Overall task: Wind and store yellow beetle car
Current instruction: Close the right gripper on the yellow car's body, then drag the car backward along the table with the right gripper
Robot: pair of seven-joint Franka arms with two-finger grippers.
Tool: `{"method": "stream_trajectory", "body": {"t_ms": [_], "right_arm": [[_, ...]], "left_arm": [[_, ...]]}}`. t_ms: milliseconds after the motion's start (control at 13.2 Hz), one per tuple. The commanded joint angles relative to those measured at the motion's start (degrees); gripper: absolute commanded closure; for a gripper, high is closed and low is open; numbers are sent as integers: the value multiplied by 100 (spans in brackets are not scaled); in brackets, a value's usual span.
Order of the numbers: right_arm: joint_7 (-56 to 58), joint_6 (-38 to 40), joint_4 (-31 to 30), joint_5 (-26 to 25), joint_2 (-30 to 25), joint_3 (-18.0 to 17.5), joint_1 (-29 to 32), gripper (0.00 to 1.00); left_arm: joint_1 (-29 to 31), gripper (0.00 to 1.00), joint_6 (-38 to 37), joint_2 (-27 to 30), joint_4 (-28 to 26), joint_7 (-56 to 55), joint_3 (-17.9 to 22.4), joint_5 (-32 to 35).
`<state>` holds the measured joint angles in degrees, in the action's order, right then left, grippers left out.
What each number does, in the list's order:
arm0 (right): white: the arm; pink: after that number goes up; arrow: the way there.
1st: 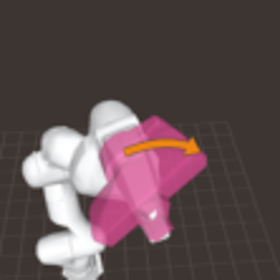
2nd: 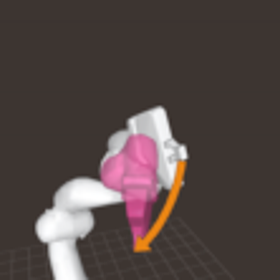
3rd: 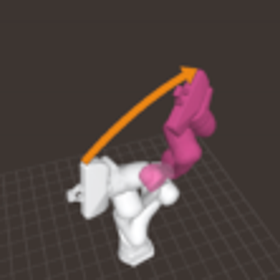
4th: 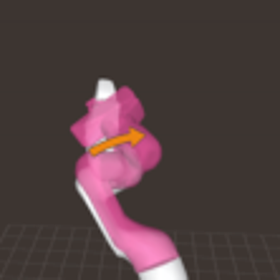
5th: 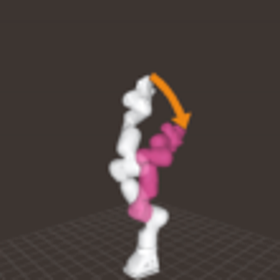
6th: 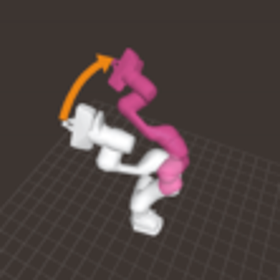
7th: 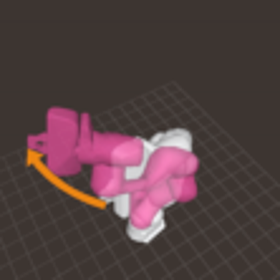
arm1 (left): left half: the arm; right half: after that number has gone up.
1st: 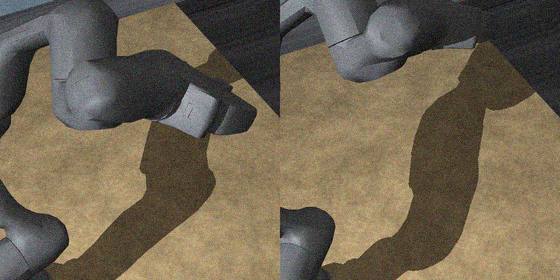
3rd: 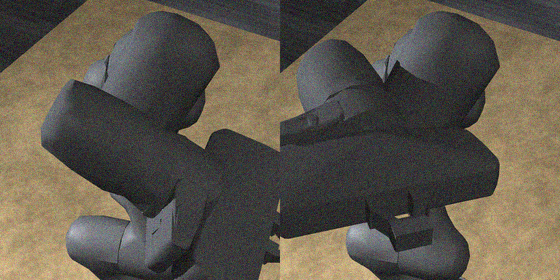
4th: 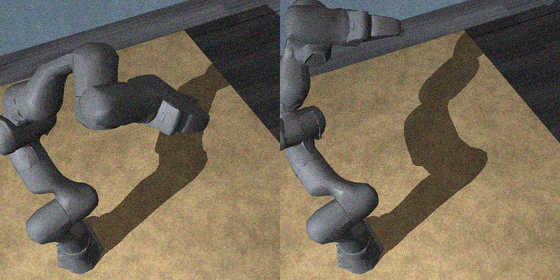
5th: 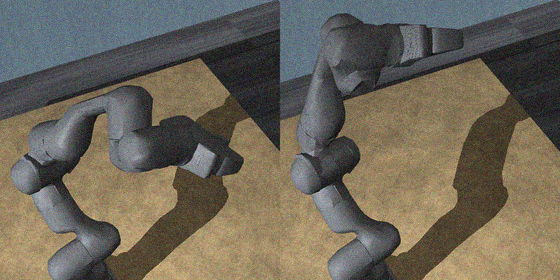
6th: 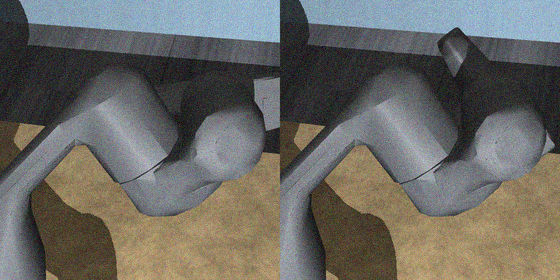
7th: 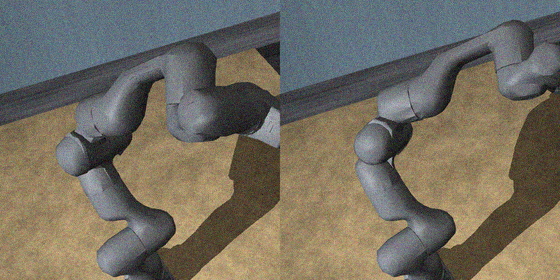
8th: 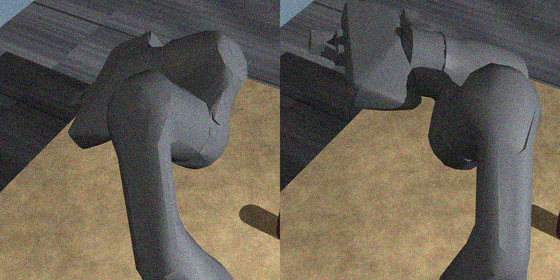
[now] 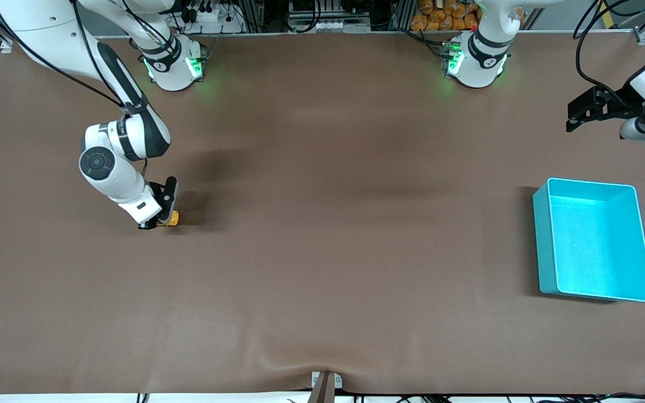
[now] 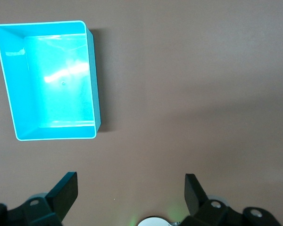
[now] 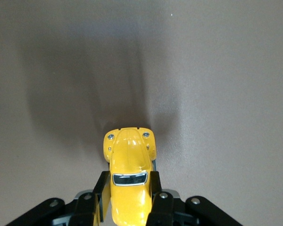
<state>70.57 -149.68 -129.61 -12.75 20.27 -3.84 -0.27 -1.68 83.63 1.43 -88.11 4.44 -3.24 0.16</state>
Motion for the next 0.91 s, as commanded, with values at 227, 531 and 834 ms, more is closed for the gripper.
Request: {"method": "stream_trajectory", "body": {"t_ms": [227,531,834], "right_arm": [[10,-114,147,-359,258,305,-26,76],[45,-395,208,-404,477,410,123,76],[97,-500,279,-430,644,410,317,76]], "left_arm": [[10,0,-31,68,4,-14,-10,-59],[10,0,-31,68,4,-14,-10,-51],[10,0,-31,68,4,-14,-1,-51]]}}
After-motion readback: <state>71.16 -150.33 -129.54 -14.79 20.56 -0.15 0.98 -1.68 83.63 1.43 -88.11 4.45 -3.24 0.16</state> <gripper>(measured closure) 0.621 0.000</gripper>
